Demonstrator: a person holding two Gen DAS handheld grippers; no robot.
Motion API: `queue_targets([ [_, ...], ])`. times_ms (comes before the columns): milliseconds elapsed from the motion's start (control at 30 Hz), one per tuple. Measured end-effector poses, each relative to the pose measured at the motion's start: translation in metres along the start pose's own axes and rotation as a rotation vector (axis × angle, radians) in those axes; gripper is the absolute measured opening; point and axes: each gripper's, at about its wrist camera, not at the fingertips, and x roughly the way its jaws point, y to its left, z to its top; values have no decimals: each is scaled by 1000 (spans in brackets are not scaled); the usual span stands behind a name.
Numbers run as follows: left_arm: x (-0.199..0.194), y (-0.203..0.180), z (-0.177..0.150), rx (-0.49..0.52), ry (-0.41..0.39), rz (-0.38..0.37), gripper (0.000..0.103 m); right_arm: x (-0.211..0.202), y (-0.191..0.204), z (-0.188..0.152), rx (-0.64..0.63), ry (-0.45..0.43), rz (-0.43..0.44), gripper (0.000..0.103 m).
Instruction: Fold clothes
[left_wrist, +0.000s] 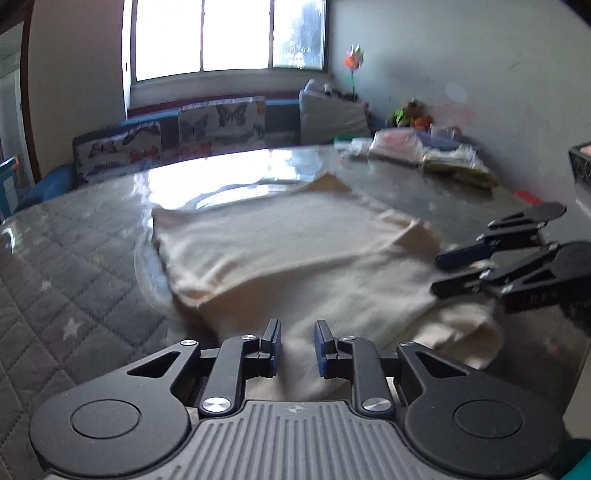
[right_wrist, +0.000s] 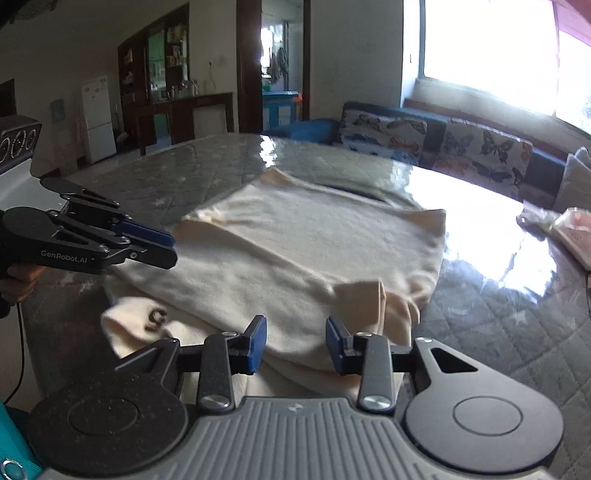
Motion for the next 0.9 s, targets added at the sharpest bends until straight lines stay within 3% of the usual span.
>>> queue_targets([
  [100, -12, -2, -5, 50, -2, -38, 26, -3, 1, -2, -4, 6, 7, 35],
  [167, -25, -7, -7, 102, -16, -76, 41, -8, 1, -3, -10, 10, 12, 36],
  [233, -38, -12, -9, 154, -29, -114, 46, -14, 2, -4, -24, 20, 14, 36],
  [400, -52, -34, -22, 315, -33, -177, 48, -28, 9, -13, -83, 54, 13, 44],
  [600, -41, -55, -34, 442, -39, -144, 48, -37, 16, -22, -145, 77, 8, 48],
  [633, -39, -57, -35, 454, -47, -131, 47, -38, 17, -23, -154, 79, 5, 50],
  [767, -36, -54, -34, 424, -61, -123, 19, -42, 22, -29, -209, 79, -8, 56],
  [900, -39, -45, -26, 348, -91, -116, 12, -42, 30, -34, -281, 71, -11, 67],
])
